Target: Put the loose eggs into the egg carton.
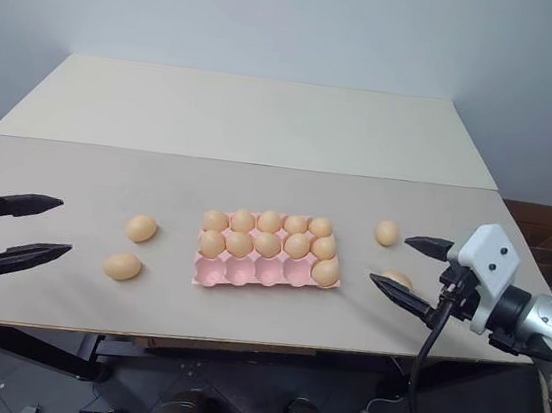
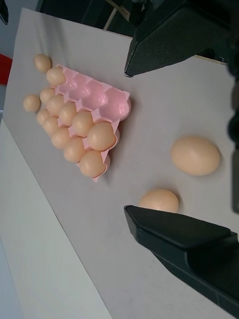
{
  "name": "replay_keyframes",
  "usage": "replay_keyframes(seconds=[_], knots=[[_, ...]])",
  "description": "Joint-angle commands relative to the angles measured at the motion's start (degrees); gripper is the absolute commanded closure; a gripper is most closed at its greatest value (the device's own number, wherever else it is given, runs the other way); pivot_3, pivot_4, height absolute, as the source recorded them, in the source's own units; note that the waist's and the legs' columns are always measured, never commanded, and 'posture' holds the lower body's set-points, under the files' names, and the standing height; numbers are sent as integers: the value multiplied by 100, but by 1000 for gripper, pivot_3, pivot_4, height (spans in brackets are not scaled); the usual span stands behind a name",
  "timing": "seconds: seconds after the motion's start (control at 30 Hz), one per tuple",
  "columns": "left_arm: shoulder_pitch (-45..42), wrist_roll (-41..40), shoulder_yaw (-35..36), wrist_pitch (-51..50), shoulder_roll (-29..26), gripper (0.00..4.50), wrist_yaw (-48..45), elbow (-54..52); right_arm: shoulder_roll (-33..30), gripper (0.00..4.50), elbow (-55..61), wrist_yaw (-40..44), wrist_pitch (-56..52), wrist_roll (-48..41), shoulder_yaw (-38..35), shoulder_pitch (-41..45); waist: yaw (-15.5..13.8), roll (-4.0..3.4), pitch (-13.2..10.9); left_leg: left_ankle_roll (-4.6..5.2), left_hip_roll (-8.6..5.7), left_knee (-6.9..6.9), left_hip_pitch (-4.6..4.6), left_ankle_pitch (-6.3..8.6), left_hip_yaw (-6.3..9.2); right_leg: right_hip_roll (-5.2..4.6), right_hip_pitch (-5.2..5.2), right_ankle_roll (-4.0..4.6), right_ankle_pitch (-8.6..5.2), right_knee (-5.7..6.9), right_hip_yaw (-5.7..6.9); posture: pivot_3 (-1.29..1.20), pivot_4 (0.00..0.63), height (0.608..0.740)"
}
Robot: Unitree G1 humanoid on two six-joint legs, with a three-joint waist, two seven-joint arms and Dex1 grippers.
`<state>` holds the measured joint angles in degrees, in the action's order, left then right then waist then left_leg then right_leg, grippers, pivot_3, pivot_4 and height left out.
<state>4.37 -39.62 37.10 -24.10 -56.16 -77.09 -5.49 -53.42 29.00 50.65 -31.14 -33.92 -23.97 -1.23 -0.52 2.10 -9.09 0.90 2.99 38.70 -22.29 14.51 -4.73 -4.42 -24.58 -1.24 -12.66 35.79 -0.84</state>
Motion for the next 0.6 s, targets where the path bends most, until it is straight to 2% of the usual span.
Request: replay_keyframes(seconds=[0.03, 0.4, 0.6], knots=[[-66, -63, 157, 22, -84, 15, 67, -129, -10, 0, 14, -19, 73, -17, -84, 147, -1, 0, 0, 0, 0, 0, 0, 0, 0, 0, 0, 0, 0, 0, 0, 0, 150, 740], [-261, -242, 16, 41, 34, 15, 129, -466, -158, 0, -557, -118, 147, 401, 9, 588, -6, 0, 0, 0, -2, 1, 0, 0, 0, 0, 3, 3, 2, 0, 0, 0, 150, 740], [-293, -512, -124, -170, -24, 15, 52, -739, -462, 0, -587, -158, -284, 612, -121, 350, -3, 0, 0, 0, -4, 0, -2, 0, -1, -1, 2, 8, 5, 0, -3, 0, 150, 740]])
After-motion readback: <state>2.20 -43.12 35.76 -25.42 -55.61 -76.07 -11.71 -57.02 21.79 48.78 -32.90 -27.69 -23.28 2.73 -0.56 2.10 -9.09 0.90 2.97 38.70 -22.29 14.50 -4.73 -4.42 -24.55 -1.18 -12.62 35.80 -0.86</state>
